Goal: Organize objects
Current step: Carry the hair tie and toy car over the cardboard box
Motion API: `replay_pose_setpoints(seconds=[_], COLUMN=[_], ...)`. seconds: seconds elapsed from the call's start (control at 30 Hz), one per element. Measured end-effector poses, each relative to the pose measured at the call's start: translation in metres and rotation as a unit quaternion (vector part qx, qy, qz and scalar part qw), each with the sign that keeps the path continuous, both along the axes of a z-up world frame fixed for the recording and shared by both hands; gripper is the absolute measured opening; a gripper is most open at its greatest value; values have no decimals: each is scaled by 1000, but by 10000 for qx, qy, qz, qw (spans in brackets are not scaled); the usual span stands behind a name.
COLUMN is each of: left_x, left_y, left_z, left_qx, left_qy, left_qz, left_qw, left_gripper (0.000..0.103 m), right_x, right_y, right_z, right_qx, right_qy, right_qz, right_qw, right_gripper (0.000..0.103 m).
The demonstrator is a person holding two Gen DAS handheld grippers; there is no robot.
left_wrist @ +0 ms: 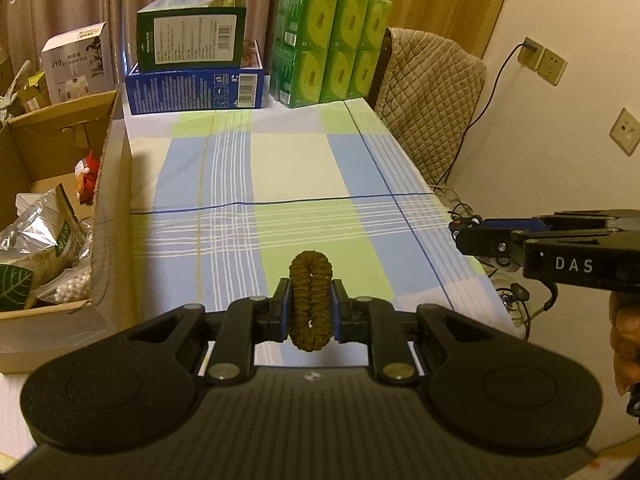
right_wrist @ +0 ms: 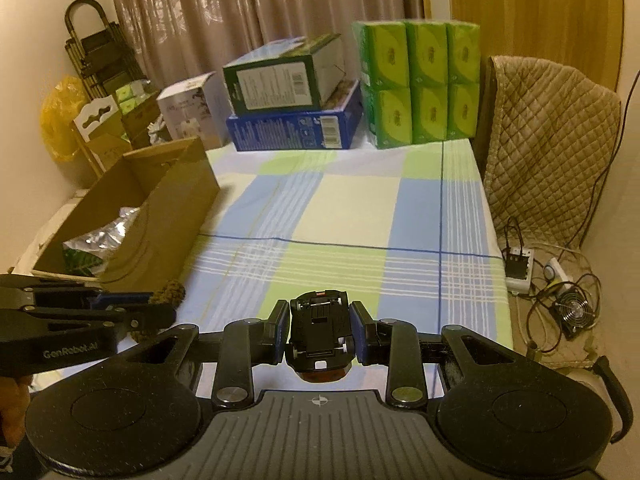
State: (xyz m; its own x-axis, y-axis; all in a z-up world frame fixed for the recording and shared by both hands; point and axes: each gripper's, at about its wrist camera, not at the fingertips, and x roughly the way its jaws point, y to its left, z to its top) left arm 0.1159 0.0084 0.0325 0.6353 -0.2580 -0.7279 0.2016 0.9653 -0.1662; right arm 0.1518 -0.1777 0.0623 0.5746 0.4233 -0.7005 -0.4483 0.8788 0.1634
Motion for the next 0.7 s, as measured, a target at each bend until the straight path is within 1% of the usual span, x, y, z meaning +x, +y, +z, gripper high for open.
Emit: replay_pose_setpoints(seconds=[0.27,0.47,0.7], left_x=[-23,-41,-59], left_y=[12,27,53], left_z=[20,33,41], left_qx=[87,150,205], left_qy=[-139,-232,-260], left_qz=[-65,-16,82], left_qw=[9998,9996,9994], left_gripper=[16,16,16], right_x=[-28,-45,-62], right_y=[22,45,80], right_z=[19,24,29], right_qx=[139,232,366], right_qy=[-118,-143,-127], right_qz=[123,324,642], right_qw=[9998,9991,9972], right_gripper=[29,29,29])
